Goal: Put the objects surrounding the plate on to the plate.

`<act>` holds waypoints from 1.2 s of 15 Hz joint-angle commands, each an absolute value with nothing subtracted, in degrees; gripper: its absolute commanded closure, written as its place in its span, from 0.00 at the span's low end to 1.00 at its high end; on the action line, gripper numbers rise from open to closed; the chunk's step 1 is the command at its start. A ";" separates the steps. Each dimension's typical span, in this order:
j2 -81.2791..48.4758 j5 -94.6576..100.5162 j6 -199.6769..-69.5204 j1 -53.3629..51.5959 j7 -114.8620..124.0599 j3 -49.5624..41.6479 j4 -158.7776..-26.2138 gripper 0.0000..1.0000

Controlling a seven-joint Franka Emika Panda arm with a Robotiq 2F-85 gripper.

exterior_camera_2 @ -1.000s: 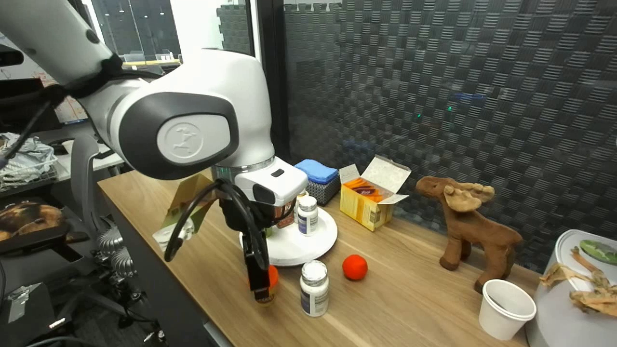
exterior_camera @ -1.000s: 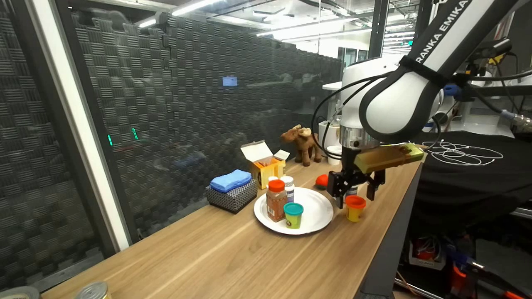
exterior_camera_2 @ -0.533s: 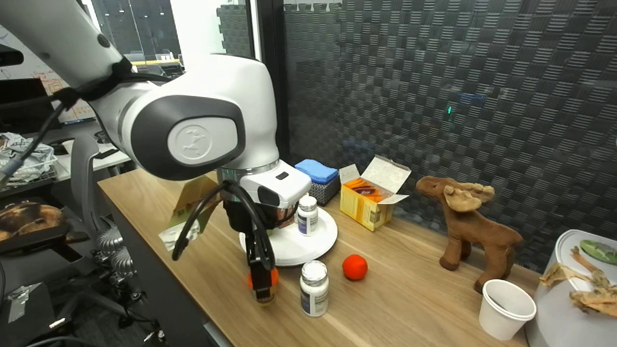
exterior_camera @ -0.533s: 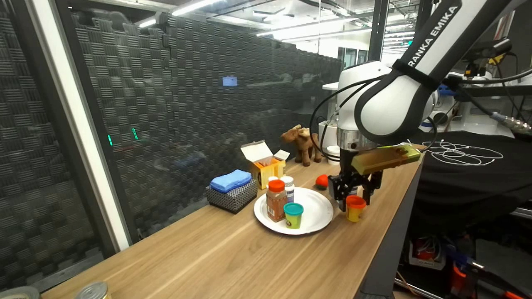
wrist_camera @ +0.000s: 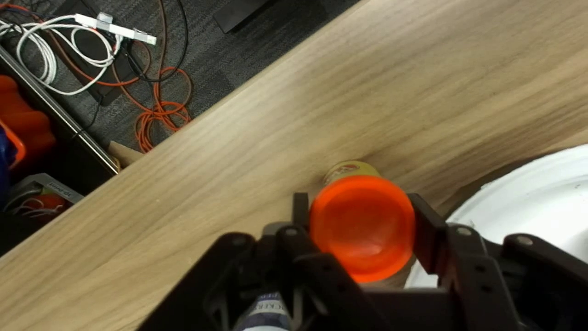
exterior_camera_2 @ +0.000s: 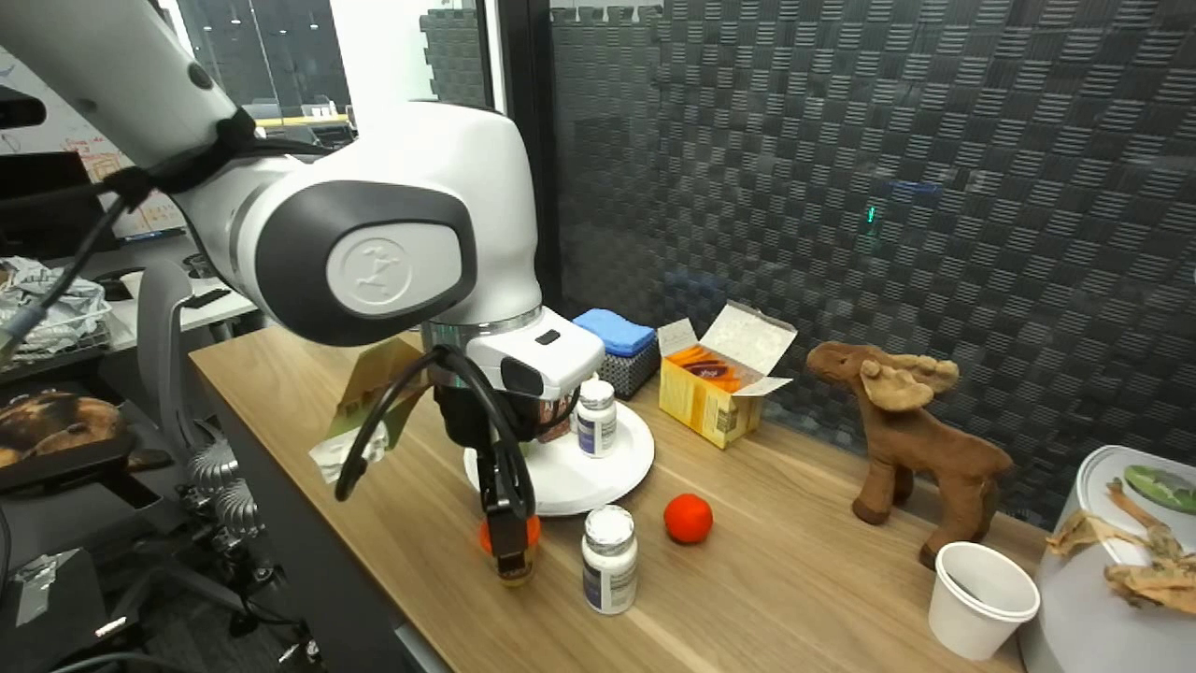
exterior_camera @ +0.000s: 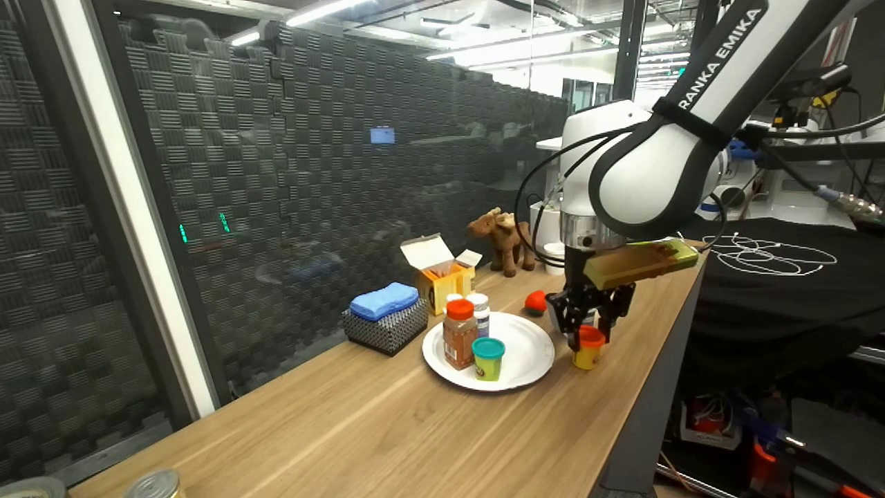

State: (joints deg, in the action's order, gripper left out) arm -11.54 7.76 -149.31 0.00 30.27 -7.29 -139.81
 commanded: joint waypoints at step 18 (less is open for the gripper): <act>-18.62 20.29 -138.71 -2.09 15.41 -2.87 -116.71 0.72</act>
